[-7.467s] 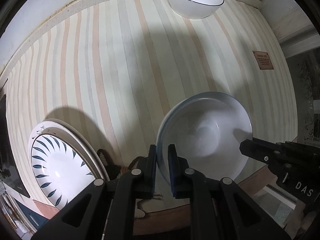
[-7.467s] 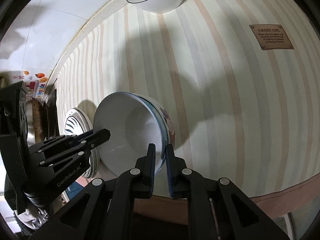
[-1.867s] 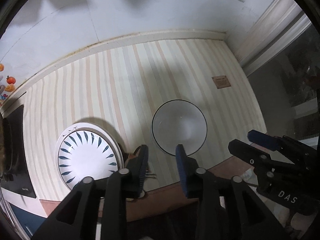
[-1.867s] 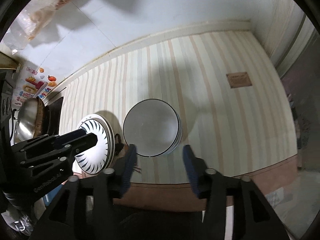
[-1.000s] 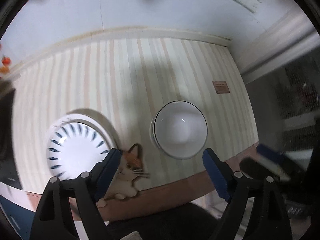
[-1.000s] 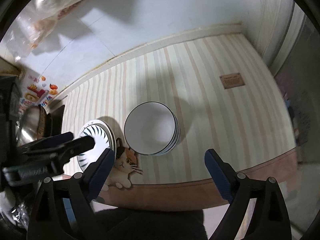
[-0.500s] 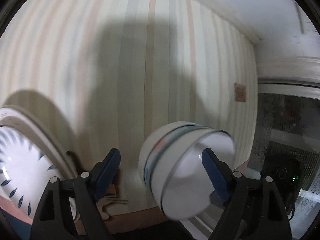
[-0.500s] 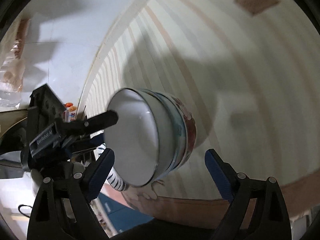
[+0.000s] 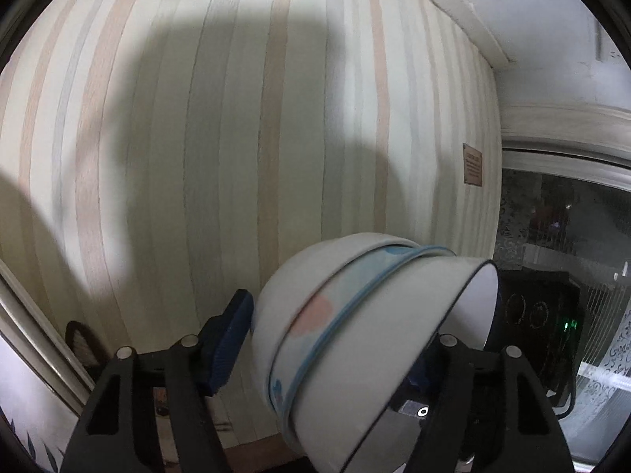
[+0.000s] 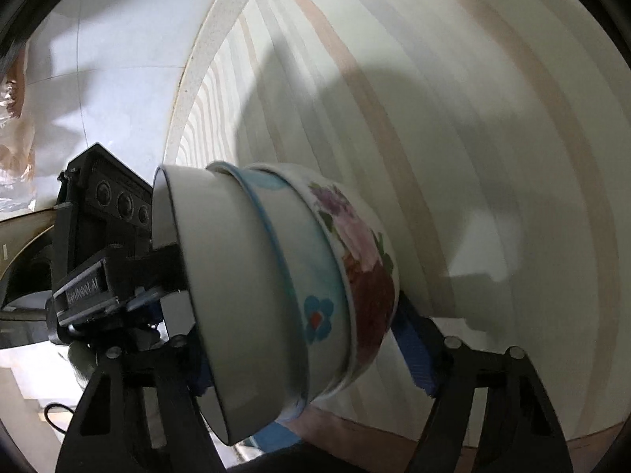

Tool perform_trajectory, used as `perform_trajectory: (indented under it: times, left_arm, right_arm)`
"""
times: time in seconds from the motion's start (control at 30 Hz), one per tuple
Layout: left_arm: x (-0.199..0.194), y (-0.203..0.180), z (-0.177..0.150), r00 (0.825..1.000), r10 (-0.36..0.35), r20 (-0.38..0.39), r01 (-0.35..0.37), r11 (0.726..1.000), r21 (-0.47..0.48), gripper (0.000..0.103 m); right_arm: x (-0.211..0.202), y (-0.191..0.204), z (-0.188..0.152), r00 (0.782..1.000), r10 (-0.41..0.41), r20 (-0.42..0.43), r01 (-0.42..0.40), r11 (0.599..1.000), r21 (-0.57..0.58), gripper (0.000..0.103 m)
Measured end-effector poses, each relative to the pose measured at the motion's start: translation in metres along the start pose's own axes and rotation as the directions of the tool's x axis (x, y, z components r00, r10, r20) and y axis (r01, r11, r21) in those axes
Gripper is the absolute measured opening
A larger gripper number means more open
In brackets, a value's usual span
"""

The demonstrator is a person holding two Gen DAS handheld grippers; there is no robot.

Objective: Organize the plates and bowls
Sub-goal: 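Carry the bowl stack with both tools over the blue-striped plate stack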

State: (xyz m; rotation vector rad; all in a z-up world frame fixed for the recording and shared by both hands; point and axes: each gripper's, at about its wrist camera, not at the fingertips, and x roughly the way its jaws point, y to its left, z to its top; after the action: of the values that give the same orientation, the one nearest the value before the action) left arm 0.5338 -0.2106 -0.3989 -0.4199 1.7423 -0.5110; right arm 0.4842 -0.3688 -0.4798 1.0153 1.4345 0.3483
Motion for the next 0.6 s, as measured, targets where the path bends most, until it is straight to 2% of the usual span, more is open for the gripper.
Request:
perform_trajectory:
  times: [0.13,0.27,0.6]
  left_arm:
    - [-0.003,-0.003,-0.005,0.999,0.008,0.048,-0.01,0.999,0.039,0.066]
    - [-0.002,-0.007,-0.009,0.997,0.012,0.075,-0.017,0.998,0.063,0.066]
    - [-0.017,-0.005,-0.015,0.992,-0.008,0.124,0.001,0.999,0.052,0.067]
  right_arm:
    - [-0.003,0.002,0.002,0.999,-0.038,0.021,0.039,0.999,-0.038,0.063]
    - [-0.006,0.006,0.003,0.998,-0.052,0.031,0.054,0.996,-0.068,0.063]
    - [-0.014,0.024,0.006,0.995,-0.081,0.052,0.088,0.984,-0.155,0.063]
